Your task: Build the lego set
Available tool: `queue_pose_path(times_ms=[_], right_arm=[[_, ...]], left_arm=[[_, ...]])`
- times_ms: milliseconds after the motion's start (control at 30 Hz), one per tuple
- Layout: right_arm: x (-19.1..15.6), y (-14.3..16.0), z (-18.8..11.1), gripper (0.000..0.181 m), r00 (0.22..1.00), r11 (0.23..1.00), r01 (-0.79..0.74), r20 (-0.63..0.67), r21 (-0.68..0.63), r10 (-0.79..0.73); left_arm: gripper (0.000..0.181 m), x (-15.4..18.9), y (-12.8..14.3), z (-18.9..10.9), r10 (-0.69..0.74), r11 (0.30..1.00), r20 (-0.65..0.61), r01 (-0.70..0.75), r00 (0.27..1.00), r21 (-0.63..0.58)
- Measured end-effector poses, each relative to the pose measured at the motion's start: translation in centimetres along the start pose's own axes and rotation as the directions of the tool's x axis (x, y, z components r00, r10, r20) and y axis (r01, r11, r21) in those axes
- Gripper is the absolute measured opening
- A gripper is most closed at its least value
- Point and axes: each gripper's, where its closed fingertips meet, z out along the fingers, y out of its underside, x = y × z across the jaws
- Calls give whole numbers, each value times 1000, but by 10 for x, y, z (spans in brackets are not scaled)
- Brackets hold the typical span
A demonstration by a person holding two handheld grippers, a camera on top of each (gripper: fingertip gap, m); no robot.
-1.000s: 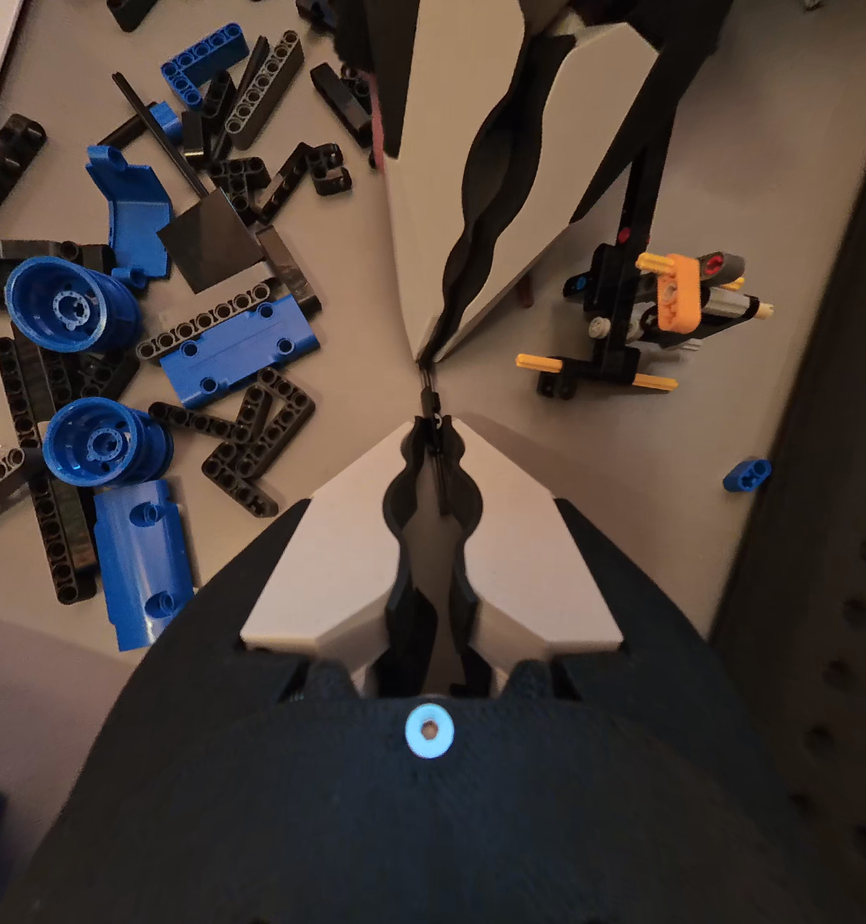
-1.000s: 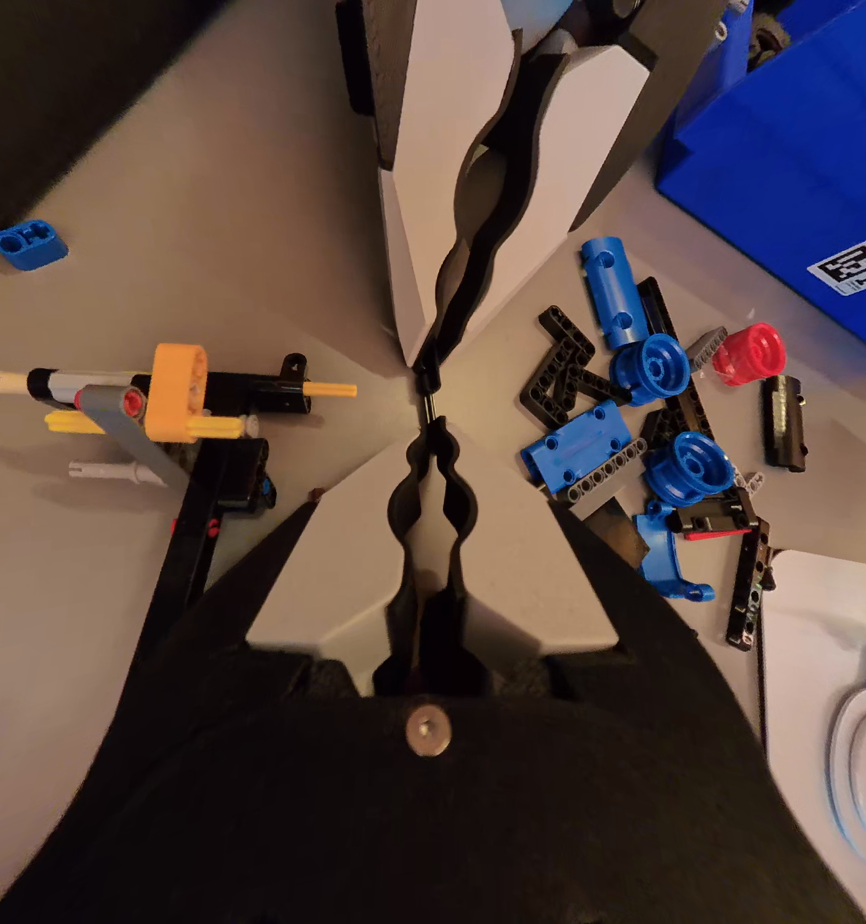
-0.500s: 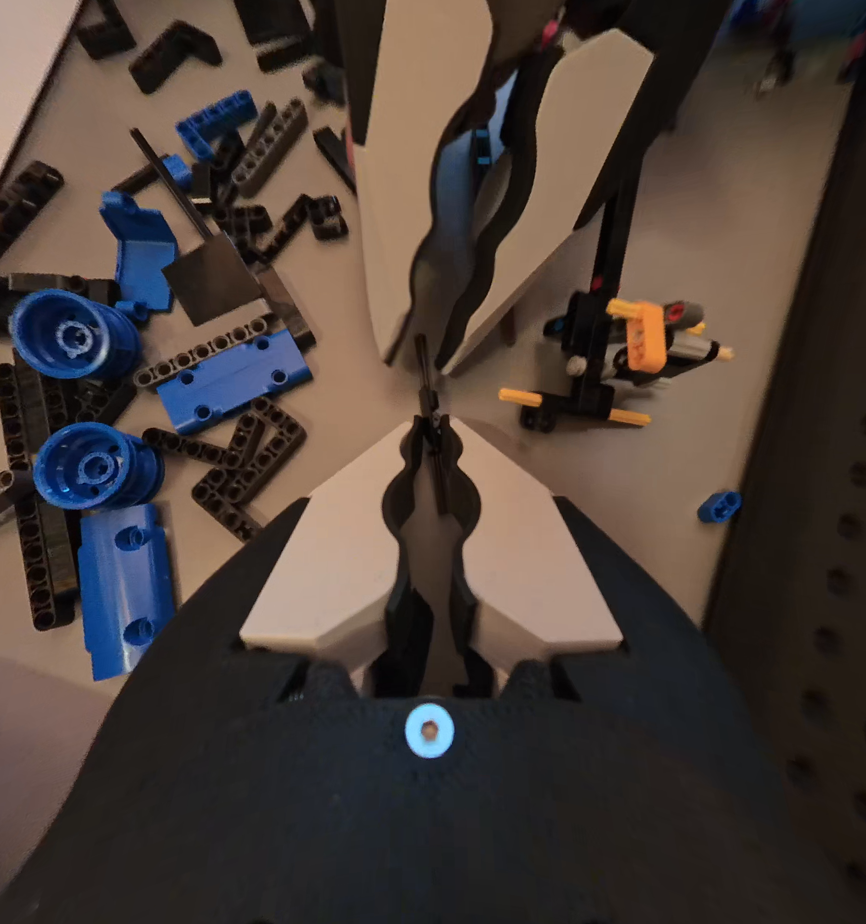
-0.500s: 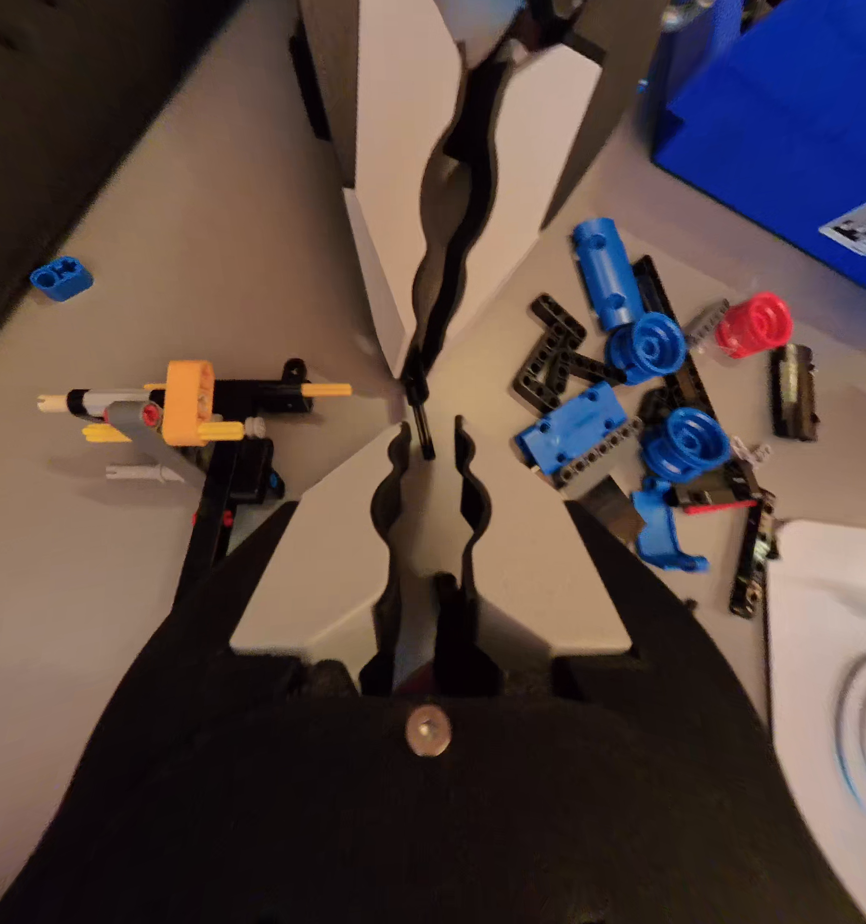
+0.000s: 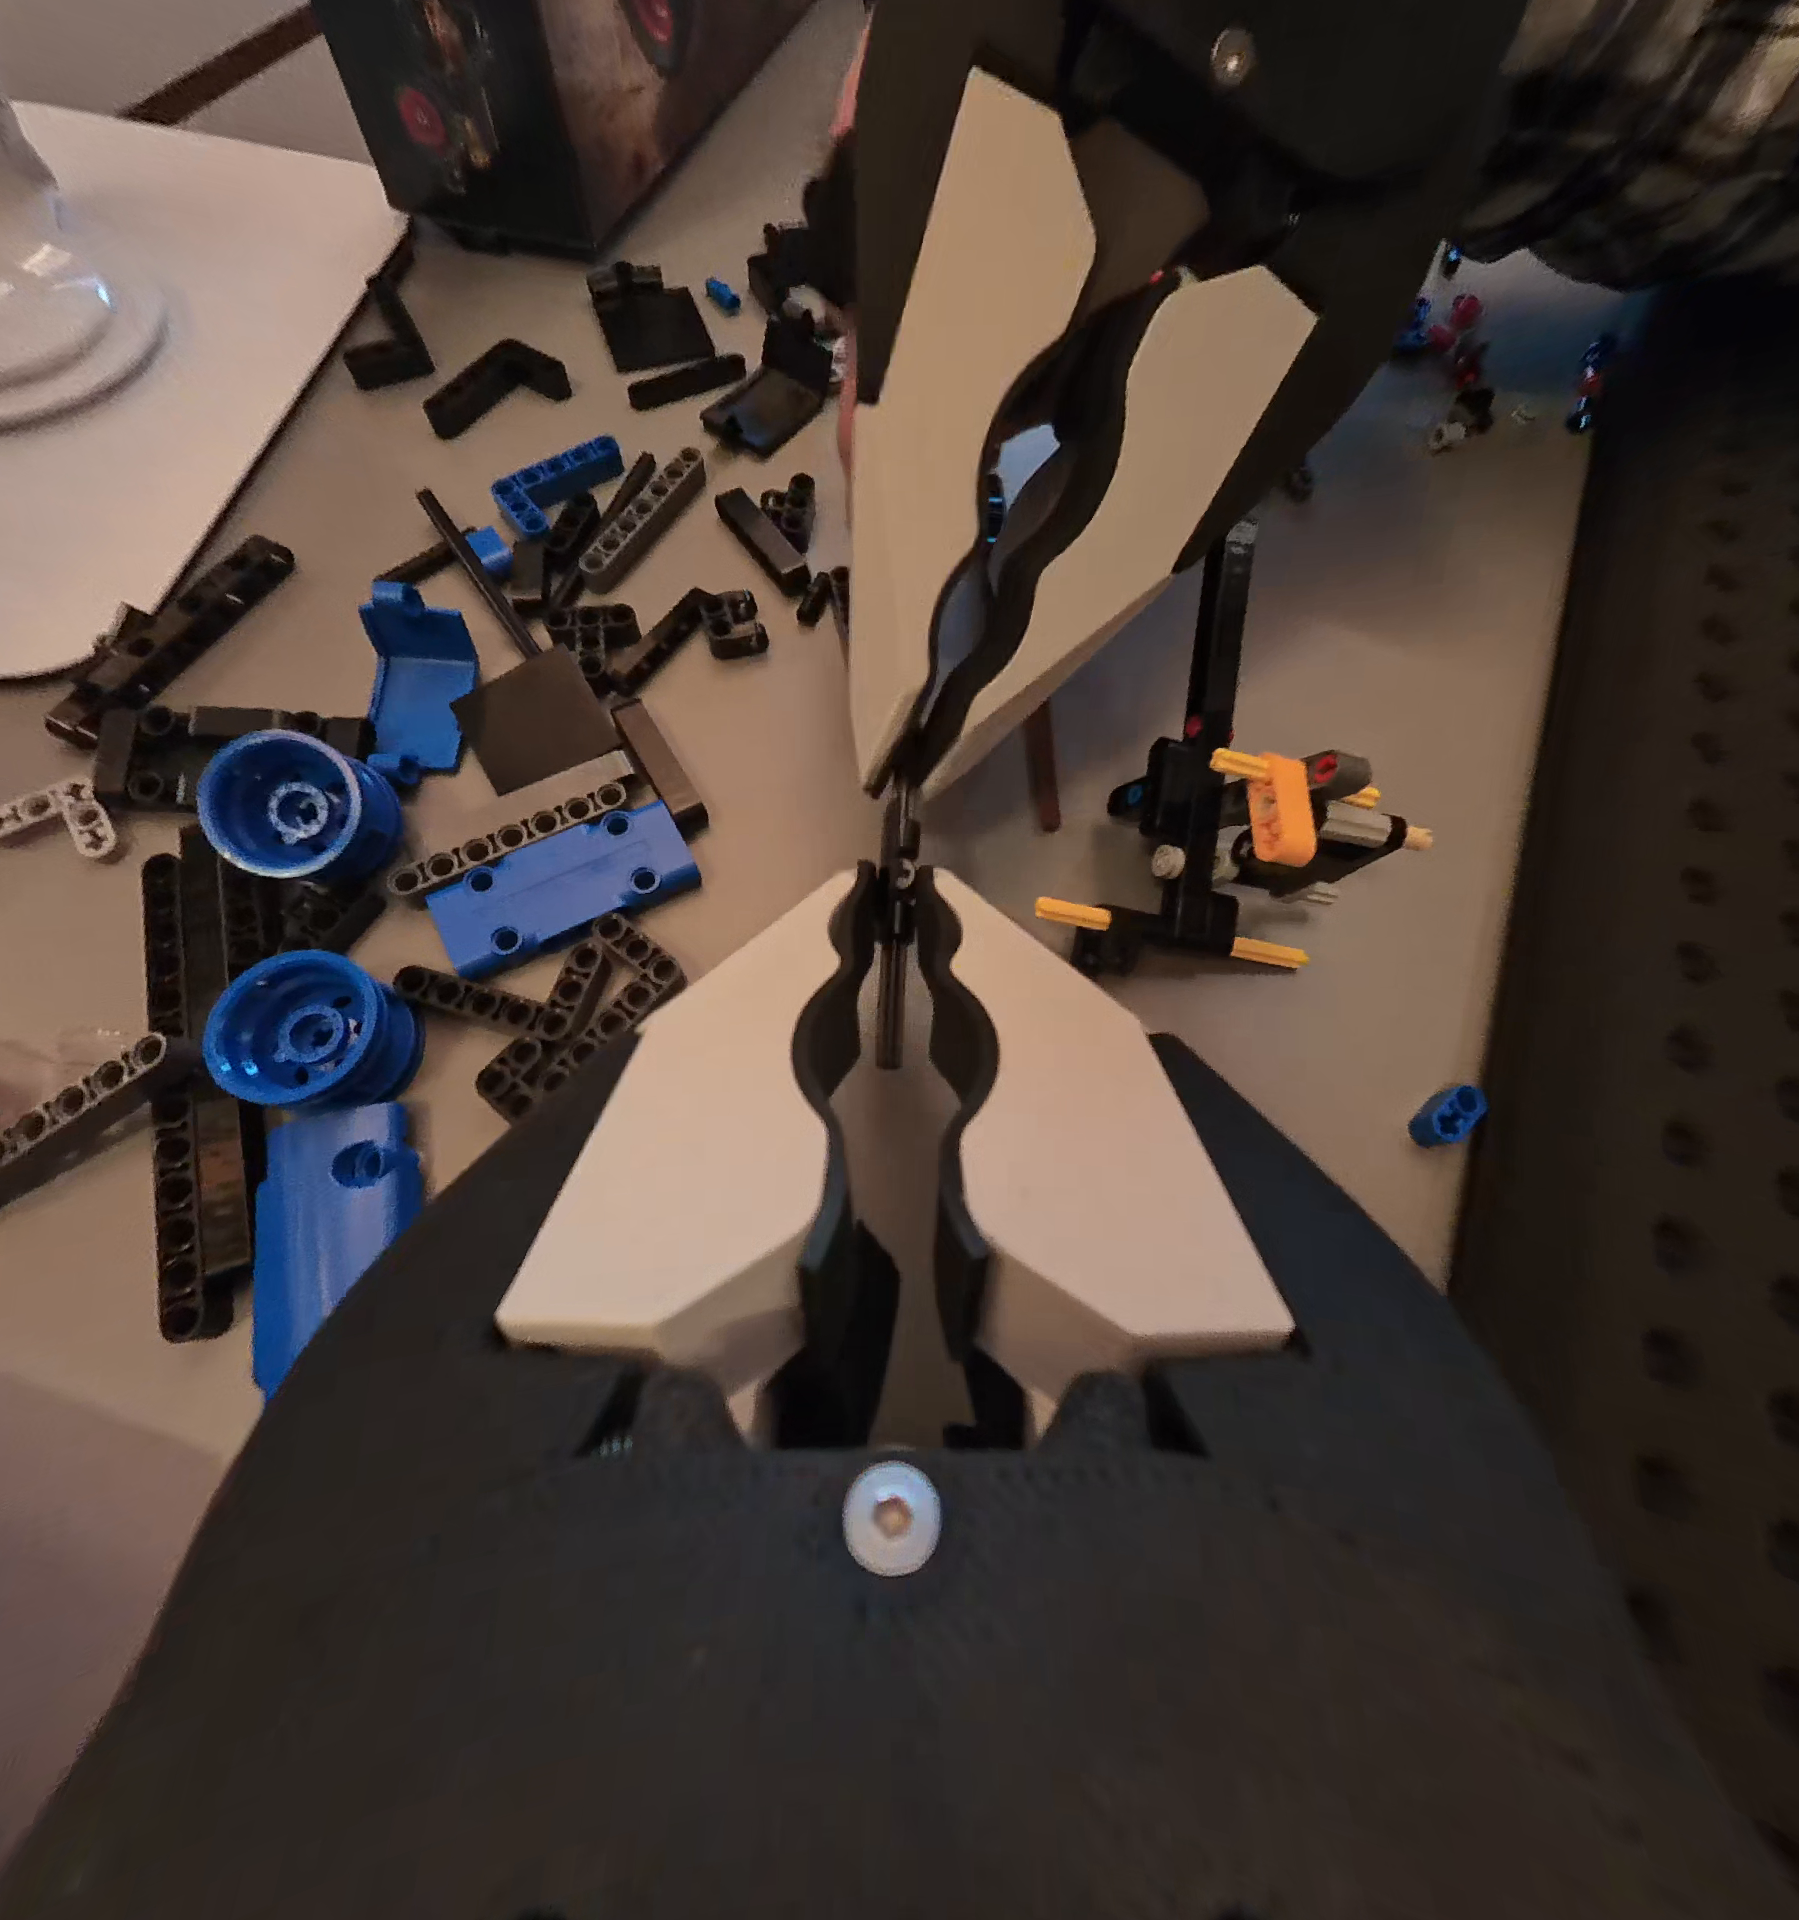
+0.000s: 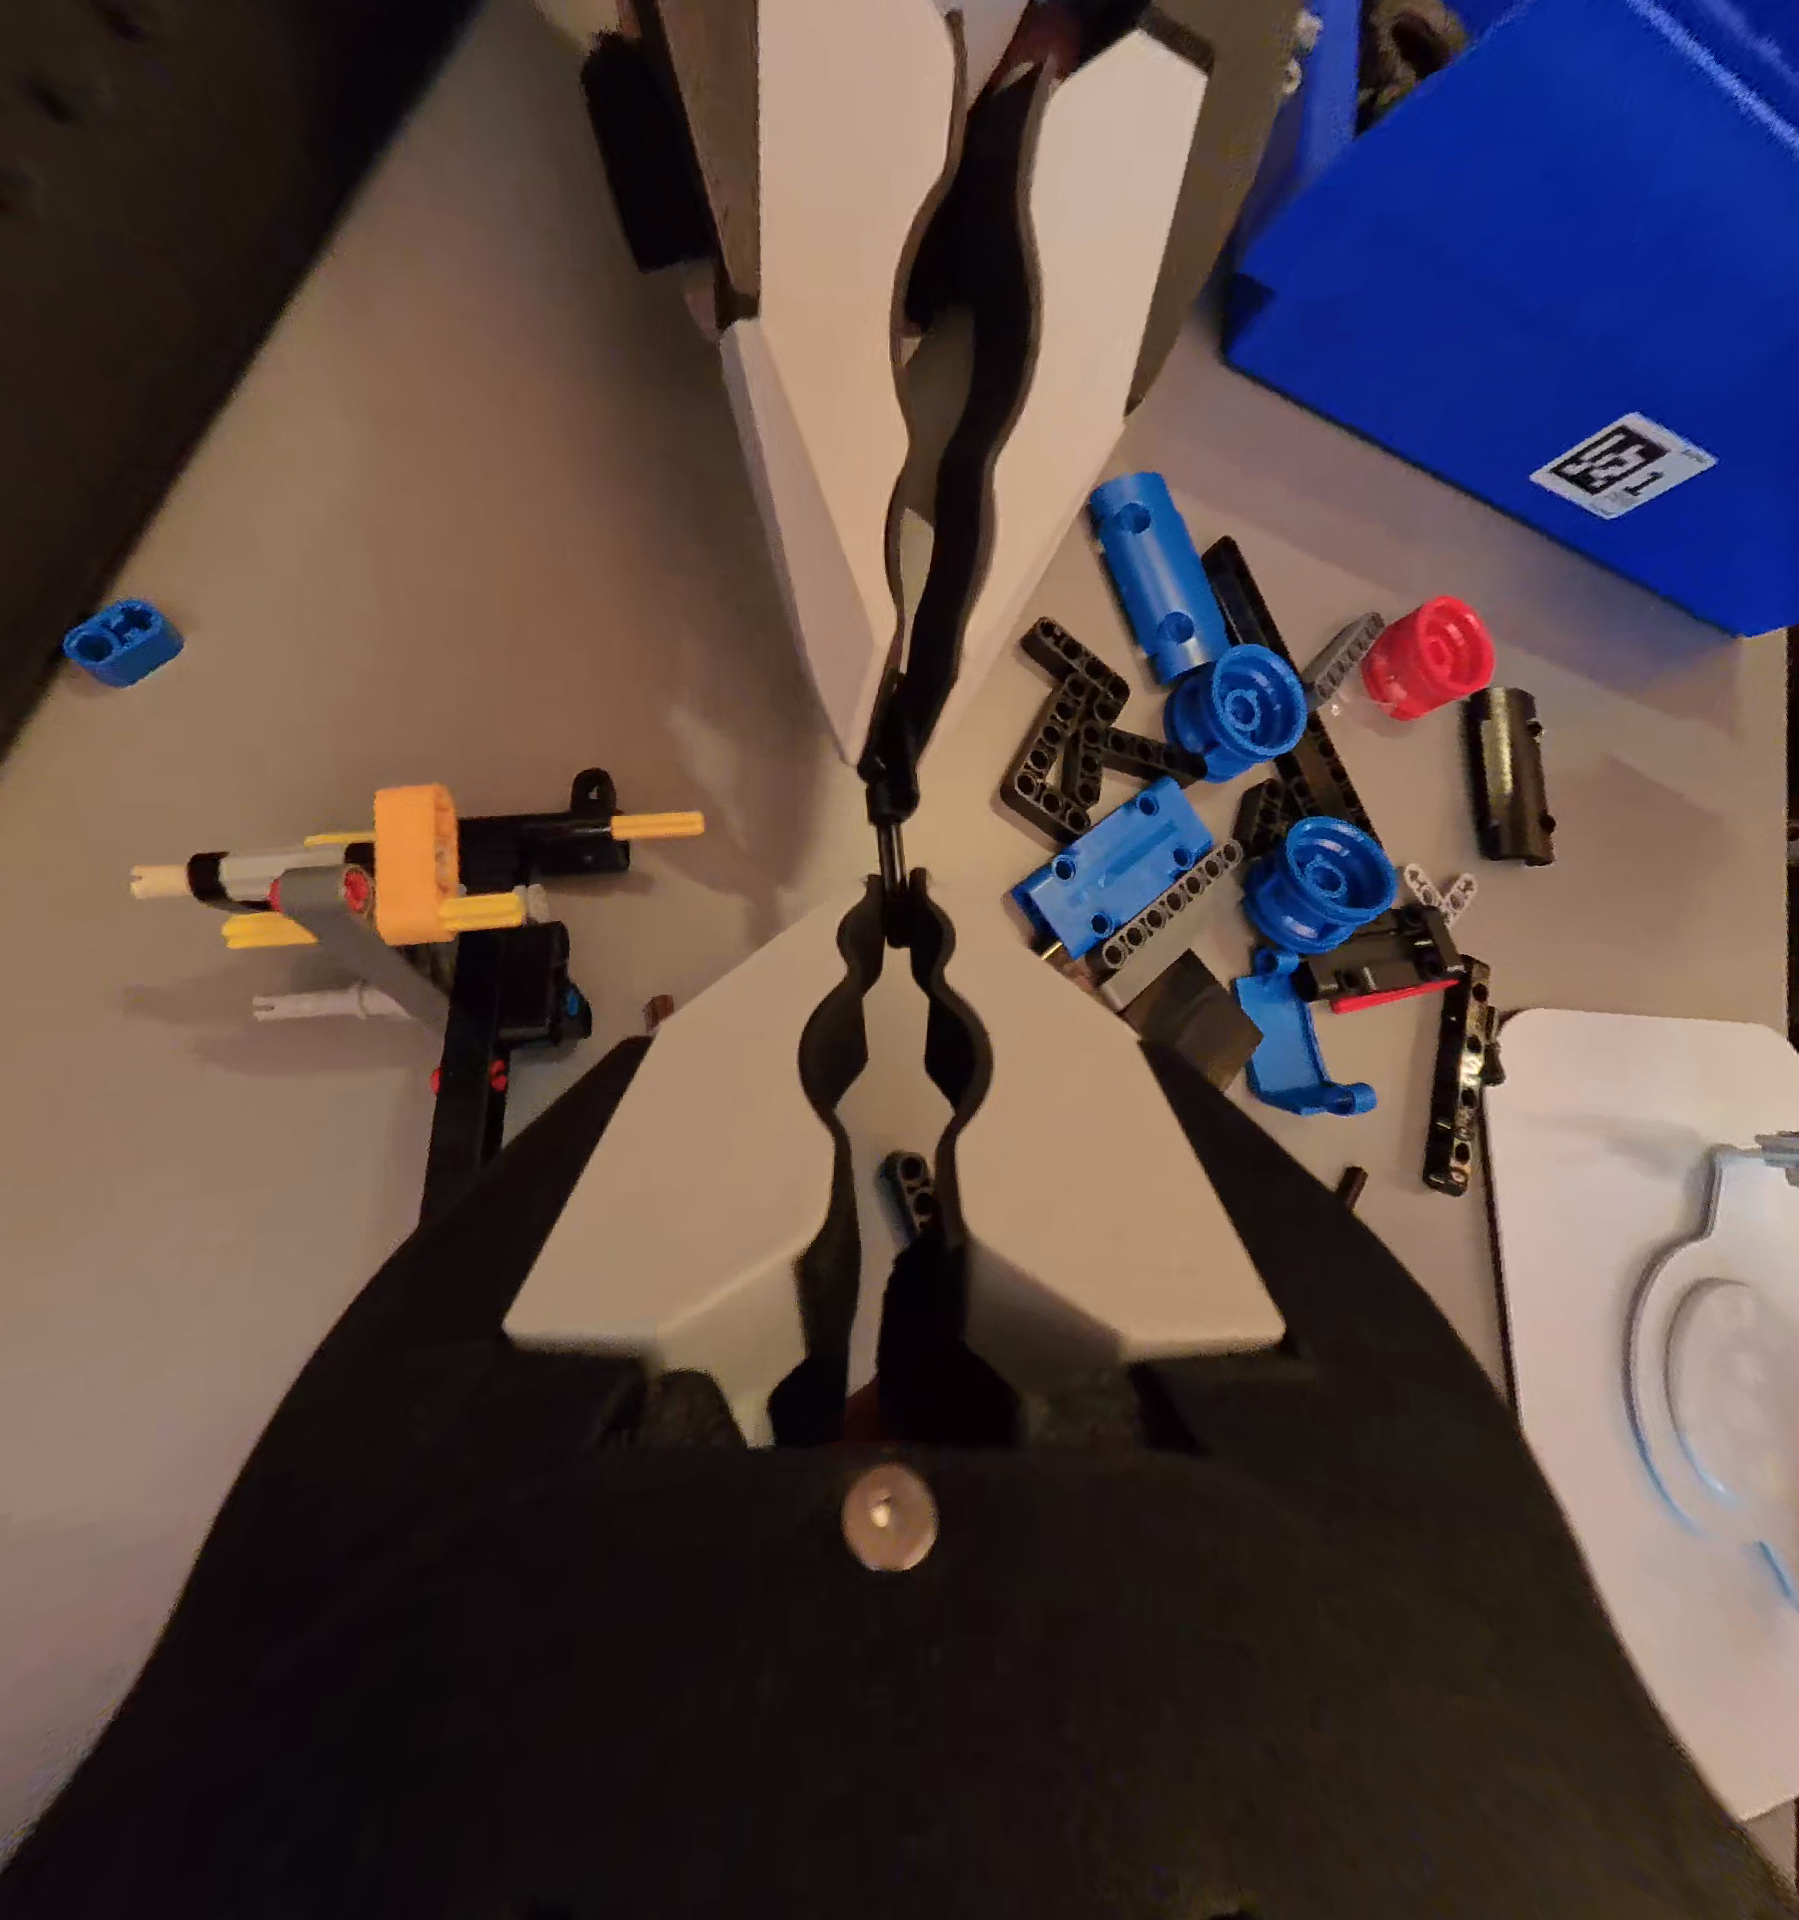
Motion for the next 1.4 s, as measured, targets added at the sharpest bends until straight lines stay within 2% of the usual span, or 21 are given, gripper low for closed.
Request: queue_pose_path(times_ms=[200, 633, 800, 833, 933, 1033, 1100, 1167, 1267, 1333, 1400], right_arm=[[-5, 2, 2, 0, 1000, 1000, -16, 2, -14, 16], [-6, 0, 8, 0, 1000, 999, -11, -13, -30, 10], [13, -7, -5, 3, 992, 997, -77, -105, 4, 76], [17, -8, -9, 16, 988, 996, -94, -126, 7, 94], [25, -11, -24, 30, 968, 977, -206, -135, 58, 213], [25, -22, -35, 28, 924, 921, -355, -87, 161, 372], [26, -27, -39, 21, 909, 903, -379, -103, 200, 404], [25, -30, -40, 25, 889, 884, -412, -114, 218, 443], [27, -31, -43, 16, 861, 859, -450, -136, 242, 489], [30, -25, -45, 13, 857, 872, -435, -192, 225, 478], [31, -26, -49, 20, 841, 855, -464, -189, 231, 507]], left_arm=[[5, 3, 3, 2, 56, 998, 9, -56, 998, -25], [5, 7, -15, -3, 57, 997, 22, -58, 998, 55], [5, -2, -27, -13, 27, 992, 68, -35, 997, 124], [6, -2, -30, -15, 20, 990, 71, -30, 997, 141], [6, -7, -40, -23, -26, 976, 75, 9, 997, 218], [6, -8, -53, -31, -45, 954, 79, 19, 996, 299], [5, -6, -60, -34, -33, 942, 80, 4, 996, 335], [6, -4, -62, -34, -10, 940, 100, -25, 995, 340], [6, 1, -67, -35, 18, 932, 113, -58, 993, 357], [6, 3, -67, -35, 61, 936, 162, -113, 985, 332], [6, 3, -68, -37, 90, 939, 235, -161, 968, 304]])
